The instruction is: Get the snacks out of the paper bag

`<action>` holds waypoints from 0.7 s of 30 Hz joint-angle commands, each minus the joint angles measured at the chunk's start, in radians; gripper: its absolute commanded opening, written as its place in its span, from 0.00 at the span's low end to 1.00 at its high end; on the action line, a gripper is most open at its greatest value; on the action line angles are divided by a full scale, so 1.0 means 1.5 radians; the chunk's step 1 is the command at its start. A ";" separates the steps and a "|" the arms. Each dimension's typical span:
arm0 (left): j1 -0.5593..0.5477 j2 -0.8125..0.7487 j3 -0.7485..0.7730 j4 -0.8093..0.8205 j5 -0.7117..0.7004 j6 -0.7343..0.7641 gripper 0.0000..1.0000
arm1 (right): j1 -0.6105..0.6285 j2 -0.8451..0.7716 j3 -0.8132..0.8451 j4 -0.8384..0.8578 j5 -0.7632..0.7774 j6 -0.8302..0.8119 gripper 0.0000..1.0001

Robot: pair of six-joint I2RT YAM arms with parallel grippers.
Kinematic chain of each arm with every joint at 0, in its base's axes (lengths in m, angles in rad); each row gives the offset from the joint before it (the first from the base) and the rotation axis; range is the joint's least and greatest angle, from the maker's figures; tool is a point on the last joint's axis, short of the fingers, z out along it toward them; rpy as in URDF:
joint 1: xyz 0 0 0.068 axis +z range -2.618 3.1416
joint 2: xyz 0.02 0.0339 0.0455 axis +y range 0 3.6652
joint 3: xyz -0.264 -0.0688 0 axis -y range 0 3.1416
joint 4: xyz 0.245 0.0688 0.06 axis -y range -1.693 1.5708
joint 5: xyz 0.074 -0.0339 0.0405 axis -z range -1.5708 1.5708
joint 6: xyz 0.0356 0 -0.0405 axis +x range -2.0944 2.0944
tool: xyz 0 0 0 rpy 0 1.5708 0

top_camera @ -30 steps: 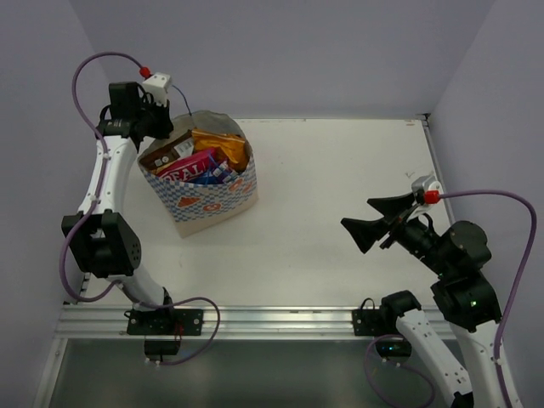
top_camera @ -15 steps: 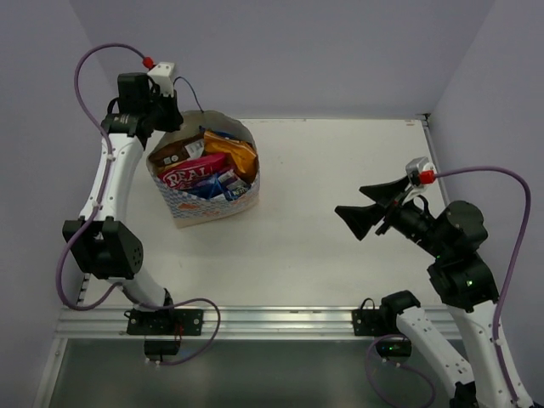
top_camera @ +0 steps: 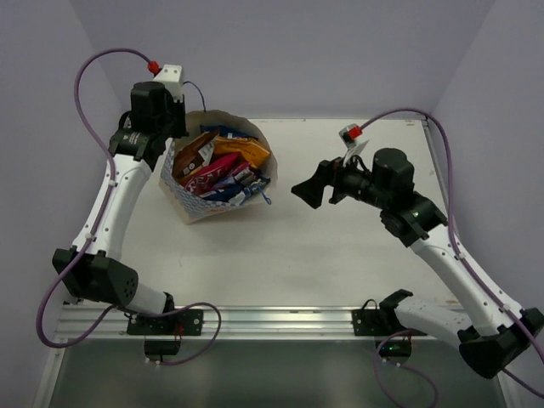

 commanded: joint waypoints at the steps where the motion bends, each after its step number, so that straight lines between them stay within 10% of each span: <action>1: -0.011 -0.113 -0.054 0.112 -0.013 -0.046 0.00 | 0.056 0.049 0.062 0.036 0.076 0.019 0.99; 13: -0.098 -0.262 -0.217 0.111 0.046 -0.070 0.00 | 0.205 0.207 0.246 -0.005 0.313 0.050 0.96; 21: -0.162 -0.244 -0.242 0.110 -0.016 -0.092 0.00 | 0.243 0.279 0.158 -0.020 0.381 0.239 0.89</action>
